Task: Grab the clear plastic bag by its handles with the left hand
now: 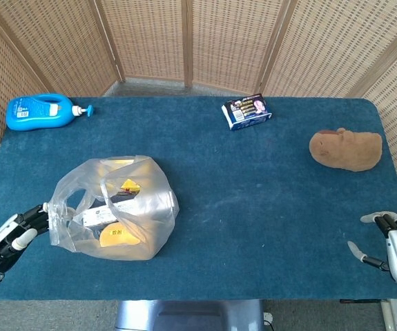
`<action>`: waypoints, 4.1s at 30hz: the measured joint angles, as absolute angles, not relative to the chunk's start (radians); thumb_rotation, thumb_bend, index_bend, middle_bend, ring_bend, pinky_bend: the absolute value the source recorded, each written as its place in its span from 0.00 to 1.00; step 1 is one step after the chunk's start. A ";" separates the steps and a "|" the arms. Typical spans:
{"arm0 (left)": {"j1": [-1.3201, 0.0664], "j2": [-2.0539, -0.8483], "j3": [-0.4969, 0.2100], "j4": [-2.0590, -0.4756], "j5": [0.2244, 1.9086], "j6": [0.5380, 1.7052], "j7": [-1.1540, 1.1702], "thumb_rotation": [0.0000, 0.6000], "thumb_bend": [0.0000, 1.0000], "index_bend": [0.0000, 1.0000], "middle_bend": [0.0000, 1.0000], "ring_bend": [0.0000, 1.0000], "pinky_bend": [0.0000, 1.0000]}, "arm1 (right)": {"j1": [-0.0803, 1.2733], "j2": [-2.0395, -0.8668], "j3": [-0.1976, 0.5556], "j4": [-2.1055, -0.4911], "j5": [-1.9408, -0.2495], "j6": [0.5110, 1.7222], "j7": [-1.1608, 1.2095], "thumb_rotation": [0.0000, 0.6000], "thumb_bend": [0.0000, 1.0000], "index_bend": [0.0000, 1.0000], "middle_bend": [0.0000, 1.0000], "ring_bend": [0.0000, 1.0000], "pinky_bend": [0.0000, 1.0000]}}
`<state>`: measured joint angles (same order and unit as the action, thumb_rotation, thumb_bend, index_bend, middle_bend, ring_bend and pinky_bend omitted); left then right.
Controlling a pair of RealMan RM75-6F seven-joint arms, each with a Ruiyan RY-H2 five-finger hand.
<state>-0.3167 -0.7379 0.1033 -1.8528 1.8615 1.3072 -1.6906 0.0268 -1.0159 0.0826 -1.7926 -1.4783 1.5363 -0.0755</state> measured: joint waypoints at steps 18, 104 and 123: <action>-0.426 -0.736 0.156 -1.825 1.876 1.330 -2.091 0.34 0.24 0.28 0.28 0.27 0.38 | 0.019 -1.012 0.082 -1.797 -1.479 1.547 -0.080 0.68 0.28 0.37 0.37 0.28 0.20; -0.670 -0.727 0.214 -1.928 1.812 1.073 -2.055 0.34 0.26 0.26 0.28 0.27 0.38 | -0.014 -0.997 0.081 -1.803 -1.476 1.574 -0.063 0.68 0.28 0.37 0.37 0.28 0.20; -0.709 -0.639 0.248 -1.865 1.907 1.097 -2.077 0.34 0.26 0.24 0.28 0.27 0.38 | -0.005 -1.003 0.088 -1.807 -1.468 1.563 -0.079 0.68 0.28 0.37 0.37 0.28 0.20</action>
